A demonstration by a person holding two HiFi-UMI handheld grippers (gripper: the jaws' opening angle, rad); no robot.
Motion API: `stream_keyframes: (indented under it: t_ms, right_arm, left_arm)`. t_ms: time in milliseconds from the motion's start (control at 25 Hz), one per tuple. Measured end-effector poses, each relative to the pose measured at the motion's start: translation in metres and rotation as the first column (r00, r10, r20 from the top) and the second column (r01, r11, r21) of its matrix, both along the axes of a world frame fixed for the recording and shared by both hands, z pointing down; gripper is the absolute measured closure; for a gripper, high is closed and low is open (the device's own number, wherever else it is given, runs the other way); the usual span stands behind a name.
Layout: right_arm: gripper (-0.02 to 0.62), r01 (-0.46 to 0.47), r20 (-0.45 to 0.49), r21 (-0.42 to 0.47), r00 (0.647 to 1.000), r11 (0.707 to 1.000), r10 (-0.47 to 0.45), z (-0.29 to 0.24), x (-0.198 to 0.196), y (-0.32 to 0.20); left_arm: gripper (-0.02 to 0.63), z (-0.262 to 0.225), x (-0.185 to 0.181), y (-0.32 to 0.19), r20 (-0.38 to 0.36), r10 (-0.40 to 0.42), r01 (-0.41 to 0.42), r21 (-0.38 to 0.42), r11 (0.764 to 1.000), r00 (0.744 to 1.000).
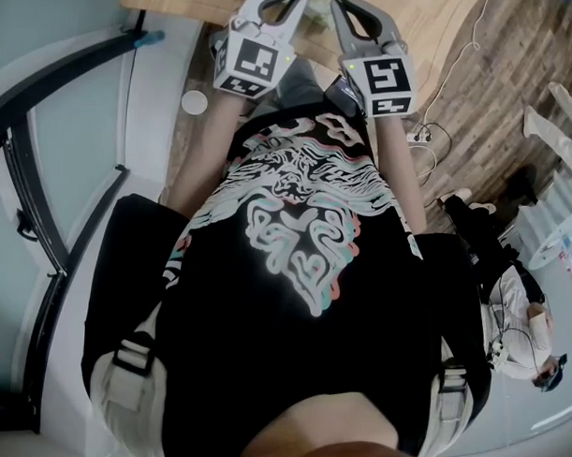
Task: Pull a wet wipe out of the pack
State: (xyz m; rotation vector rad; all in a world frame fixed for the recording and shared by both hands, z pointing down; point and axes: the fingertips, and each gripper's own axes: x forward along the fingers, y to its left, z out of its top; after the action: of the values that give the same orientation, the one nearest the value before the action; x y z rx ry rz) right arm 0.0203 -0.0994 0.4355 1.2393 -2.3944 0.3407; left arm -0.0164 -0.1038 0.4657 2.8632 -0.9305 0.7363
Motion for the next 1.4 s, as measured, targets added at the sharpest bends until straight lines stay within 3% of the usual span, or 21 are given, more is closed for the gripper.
stream_keyframes:
  t_ms: [1400]
  right_arm:
    - [0.591, -0.091, 0.011, 0.027, 0.996, 0.995, 0.091, -0.019, 0.018, 0.014]
  left_arm:
    - [0.618, -0.026, 0.005, 0.012, 0.008, 0.061, -0.061, 0.042, 0.997, 0.998]
